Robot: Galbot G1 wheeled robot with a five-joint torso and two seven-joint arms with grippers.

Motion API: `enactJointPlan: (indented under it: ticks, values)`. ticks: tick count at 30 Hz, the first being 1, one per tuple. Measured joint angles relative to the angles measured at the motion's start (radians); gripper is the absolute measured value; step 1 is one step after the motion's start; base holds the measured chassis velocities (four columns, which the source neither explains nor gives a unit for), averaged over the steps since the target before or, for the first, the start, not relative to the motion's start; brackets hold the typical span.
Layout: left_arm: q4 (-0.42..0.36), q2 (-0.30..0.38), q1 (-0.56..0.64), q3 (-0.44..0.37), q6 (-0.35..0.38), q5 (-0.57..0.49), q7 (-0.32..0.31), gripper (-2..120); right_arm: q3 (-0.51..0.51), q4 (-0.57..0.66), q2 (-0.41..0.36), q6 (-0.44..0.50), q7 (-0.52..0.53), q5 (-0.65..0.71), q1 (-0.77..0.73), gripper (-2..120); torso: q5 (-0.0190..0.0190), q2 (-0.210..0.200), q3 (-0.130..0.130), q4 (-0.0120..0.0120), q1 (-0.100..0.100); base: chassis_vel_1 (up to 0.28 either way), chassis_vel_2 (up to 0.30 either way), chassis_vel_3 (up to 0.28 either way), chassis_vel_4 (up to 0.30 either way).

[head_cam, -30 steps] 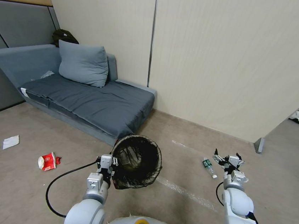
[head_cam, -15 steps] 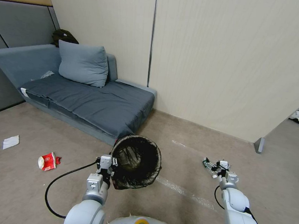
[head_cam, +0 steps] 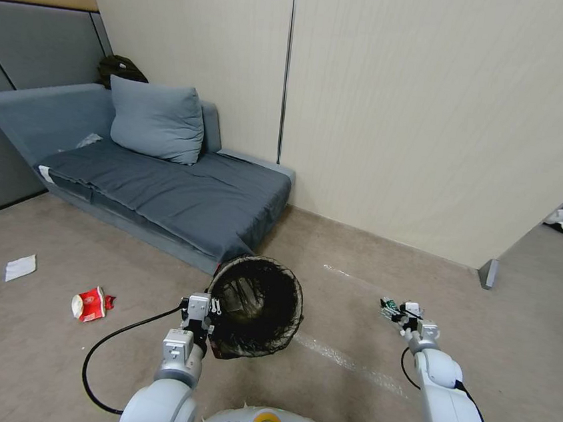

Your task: Pick up the trash bin, then pick up the garbage from the floor and place it into the trash bin.

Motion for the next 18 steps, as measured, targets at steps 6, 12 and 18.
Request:
enactJointPlan:
  ticks: [6,12,18]
  values:
    - [-0.001,-0.003,0.01,-0.001,-0.003,0.011,0.0,2,-0.035,-0.18,-0.046,0.069,-0.036,-0.034,0.096,100,0.0,0.0,0.0,0.0005,0.0,0.0,0.0,0.0,0.0]
    - [-0.002,-0.004,0.016,-0.003,-0.004,0.017,0.0,2,-0.046,-0.234,-0.06,0.092,-0.046,-0.046,0.125,100,0.0,0.0,0.0,0.0001,0.0,0.0,0.0,0.0,0.0]
    - [-0.002,-0.007,0.024,-0.003,-0.006,0.025,0.001,2,-0.049,-0.252,-0.063,0.095,-0.046,-0.047,0.134,100,0.0001,0.0,0.0,0.0002,0.0,0.0,0.0,0.0,0.0]
